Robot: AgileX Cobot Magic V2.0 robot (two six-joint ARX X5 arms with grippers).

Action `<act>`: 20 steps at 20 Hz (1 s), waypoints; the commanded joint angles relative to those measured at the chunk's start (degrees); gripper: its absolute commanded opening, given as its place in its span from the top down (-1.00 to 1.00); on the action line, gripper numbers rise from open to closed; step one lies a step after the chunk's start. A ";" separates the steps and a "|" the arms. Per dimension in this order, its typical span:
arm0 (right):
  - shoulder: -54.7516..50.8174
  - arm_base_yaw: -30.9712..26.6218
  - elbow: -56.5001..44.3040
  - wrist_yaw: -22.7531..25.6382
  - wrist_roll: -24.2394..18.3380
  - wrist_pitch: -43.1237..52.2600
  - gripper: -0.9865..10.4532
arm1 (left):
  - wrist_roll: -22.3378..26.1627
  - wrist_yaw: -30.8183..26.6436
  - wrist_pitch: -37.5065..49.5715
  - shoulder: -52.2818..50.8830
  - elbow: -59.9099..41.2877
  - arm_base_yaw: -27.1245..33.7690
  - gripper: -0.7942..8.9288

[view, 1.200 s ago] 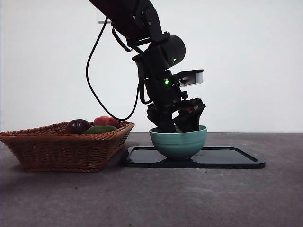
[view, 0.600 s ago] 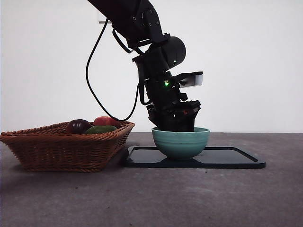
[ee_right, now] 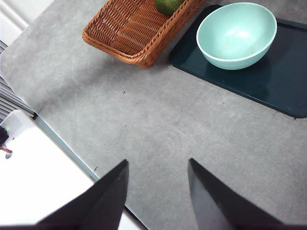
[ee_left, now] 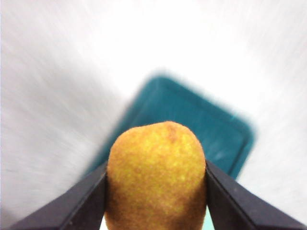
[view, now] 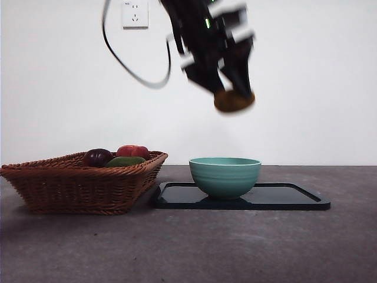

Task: Pick up the wifruite, put it on the bowl, pick up the plate, put it on desk

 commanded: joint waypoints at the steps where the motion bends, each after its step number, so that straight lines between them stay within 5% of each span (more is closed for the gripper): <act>1: 0.26 0.33 0.55 -0.22 -0.50 0.59 0.48 | -3.19 0.07 -0.72 -5.53 2.34 1.22 0.41; 12: -1.20 0.33 0.57 -0.22 -1.11 1.97 0.48 | -4.07 1.73 -21.46 -29.62 0.90 15.54 0.40; 16: -1.27 0.33 0.57 -0.22 -1.11 1.90 0.48 | -4.22 5.35 -19.28 -38.91 -13.68 19.82 0.40; 20: -1.92 0.33 0.57 -0.24 -1.07 1.88 0.48 | -6.25 5.18 -5.90 -48.11 -37.68 20.68 0.40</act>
